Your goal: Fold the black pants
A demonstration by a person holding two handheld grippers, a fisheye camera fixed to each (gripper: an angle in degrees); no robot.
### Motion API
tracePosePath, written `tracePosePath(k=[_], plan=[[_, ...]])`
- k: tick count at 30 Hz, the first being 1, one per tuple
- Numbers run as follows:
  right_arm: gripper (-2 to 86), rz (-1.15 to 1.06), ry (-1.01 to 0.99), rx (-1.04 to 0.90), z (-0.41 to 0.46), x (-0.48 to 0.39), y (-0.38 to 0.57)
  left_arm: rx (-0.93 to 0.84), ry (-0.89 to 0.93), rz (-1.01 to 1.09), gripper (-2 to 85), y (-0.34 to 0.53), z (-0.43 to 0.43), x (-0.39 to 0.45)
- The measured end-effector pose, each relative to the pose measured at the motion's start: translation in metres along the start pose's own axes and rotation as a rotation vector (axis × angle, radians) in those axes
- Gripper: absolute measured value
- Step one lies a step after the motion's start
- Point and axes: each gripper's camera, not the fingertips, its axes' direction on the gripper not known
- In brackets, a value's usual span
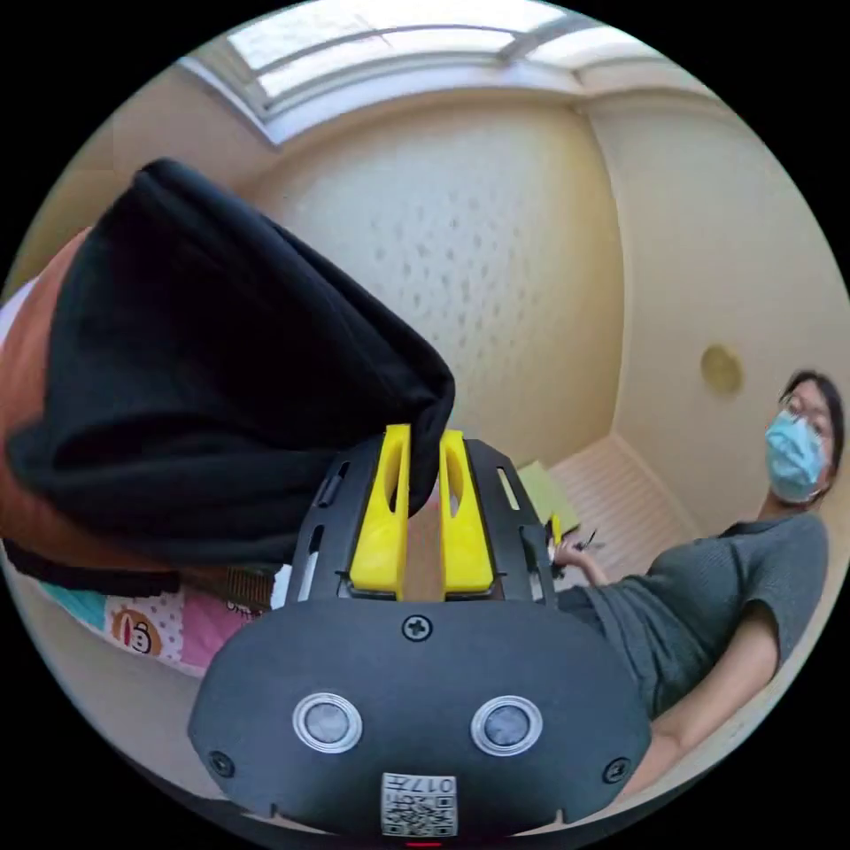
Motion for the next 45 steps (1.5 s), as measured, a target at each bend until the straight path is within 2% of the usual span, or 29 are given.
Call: tracePosePath(k=[4,6,8,10,12,13,15,19,21,23,25,26,27,29,31,33,34,39,40,42,43,45], plan=[[0.3,0.045,-0.017,0.007,-0.008,0.011,-0.010,-0.343,-0.057,0.078,6.2,0.000,0.112,0.044],[0.2,0.076,-0.027,0.007,-0.013,0.019,-0.017,-0.558,0.013,-0.050,7.4,0.018,0.179,0.036],[0.2,0.087,-0.051,0.011,-0.017,0.022,-0.021,-0.686,0.056,-0.216,7.8,0.037,0.207,0.018],[0.3,0.091,-0.064,0.001,-0.021,0.022,-0.027,-0.617,0.074,-0.368,9.4,0.058,0.204,0.001],[0.3,0.076,-0.058,-0.002,-0.033,0.015,-0.034,-0.386,0.111,-0.566,11.0,0.085,0.171,-0.019],[0.3,0.070,-0.054,0.003,-0.038,0.013,-0.036,-0.327,0.100,-0.610,11.4,0.093,0.160,-0.023],[0.2,0.047,-0.030,0.047,-0.059,0.004,-0.042,-0.127,-0.037,-0.731,12.9,0.117,0.111,-0.030],[0.2,0.022,-0.006,0.110,-0.091,-0.004,-0.048,0.176,-0.324,-0.731,15.0,0.126,0.035,-0.012],[0.2,0.021,0.009,0.126,-0.105,-0.001,-0.053,0.349,-0.460,-0.656,15.6,0.120,-0.001,0.008],[0.2,0.026,0.014,0.127,-0.111,0.006,-0.057,0.397,-0.532,-0.592,15.3,0.111,-0.011,0.015],[0.2,0.039,0.015,0.118,-0.114,0.017,-0.061,0.363,-0.487,-0.608,11.3,0.102,-0.005,0.002],[0.2,0.055,0.016,0.108,-0.115,0.026,-0.064,0.330,-0.332,-0.616,4.9,0.098,0.008,-0.013],[0.2,0.074,0.015,0.094,-0.115,0.037,-0.066,0.330,-0.136,-0.591,2.2,0.096,0.026,-0.023],[0.2,0.102,0.007,0.062,-0.112,0.054,-0.069,0.399,0.099,-0.524,0.2,0.094,0.056,-0.018],[0.3,0.120,0.022,-0.002,-0.105,0.068,-0.070,0.385,0.219,-0.386,-0.4,0.084,0.089,0.009],[0.4,0.150,0.125,-0.157,-0.089,0.085,-0.071,0.243,0.313,-0.154,-0.7,0.066,0.139,0.071],[0.4,0.153,0.157,-0.199,-0.085,0.089,-0.071,0.202,0.308,-0.102,-0.7,0.063,0.151,0.088],[0.5,0.137,0.236,-0.413,-0.071,0.113,-0.072,-0.306,0.273,0.386,-0.8,0.067,0.280,0.246],[0.5,0.129,0.251,-0.431,-0.071,0.115,-0.073,-0.364,0.290,0.426,-0.8,0.071,0.294,0.260],[0.6,0.107,0.370,-0.489,-0.078,0.124,-0.078,-0.628,0.351,0.465,-0.8,0.091,0.359,0.293],[0.6,0.102,0.406,-0.500,-0.081,0.127,-0.079,-0.703,0.353,0.455,-0.8,0.098,0.377,0.297],[0.7,0.092,0.583,-0.539,-0.092,0.144,-0.085,-0.926,0.234,0.444,-0.8,0.135,0.442,0.303]])
